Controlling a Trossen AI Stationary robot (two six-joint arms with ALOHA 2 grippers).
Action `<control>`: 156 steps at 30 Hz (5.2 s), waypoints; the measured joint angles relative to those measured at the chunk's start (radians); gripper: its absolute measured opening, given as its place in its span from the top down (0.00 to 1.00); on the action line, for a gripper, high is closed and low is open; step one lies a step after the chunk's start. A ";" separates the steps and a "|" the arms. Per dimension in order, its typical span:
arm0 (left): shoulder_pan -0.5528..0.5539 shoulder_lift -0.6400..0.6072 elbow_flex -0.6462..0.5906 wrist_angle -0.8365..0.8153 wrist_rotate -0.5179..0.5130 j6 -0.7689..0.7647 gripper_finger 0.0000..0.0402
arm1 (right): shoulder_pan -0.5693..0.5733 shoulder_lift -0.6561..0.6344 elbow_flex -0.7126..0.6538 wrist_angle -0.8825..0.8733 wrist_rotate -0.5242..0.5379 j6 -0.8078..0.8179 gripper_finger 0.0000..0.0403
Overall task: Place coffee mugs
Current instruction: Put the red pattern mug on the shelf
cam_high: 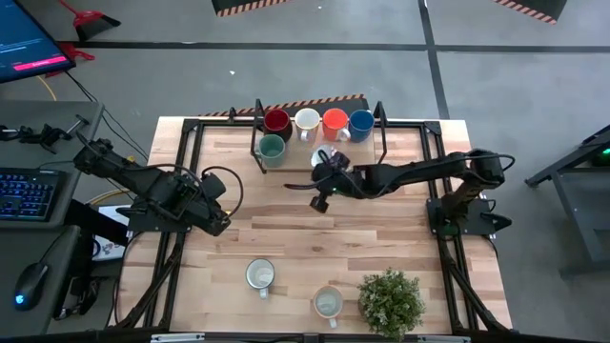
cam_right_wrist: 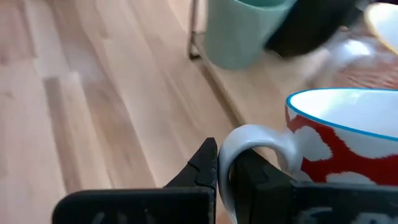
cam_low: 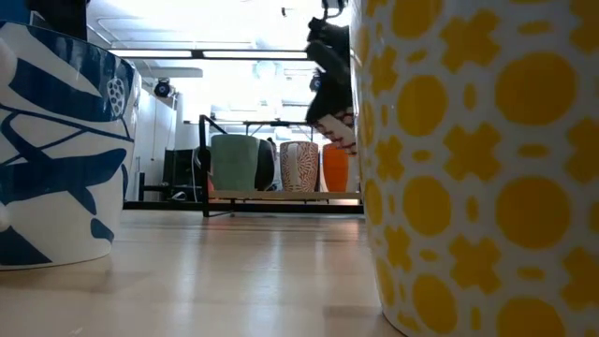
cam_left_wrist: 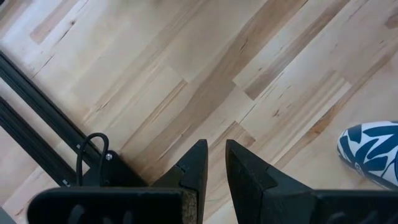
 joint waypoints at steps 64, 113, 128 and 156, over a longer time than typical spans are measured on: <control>0.031 0.001 0.000 0.029 -0.006 0.055 0.88 | -0.123 0.227 -0.450 1.448 -0.220 -0.142 1.00; 0.031 0.001 0.000 0.056 -0.014 0.087 0.88 | -0.199 0.392 -0.259 1.356 -0.352 -0.185 1.00; 0.031 0.001 0.000 0.059 -0.014 0.087 0.88 | -0.198 0.390 -0.259 1.338 -0.375 -0.183 1.00; 0.031 0.001 0.000 0.059 -0.014 0.087 0.88 | -0.205 0.392 -0.261 1.327 -0.374 -0.109 0.84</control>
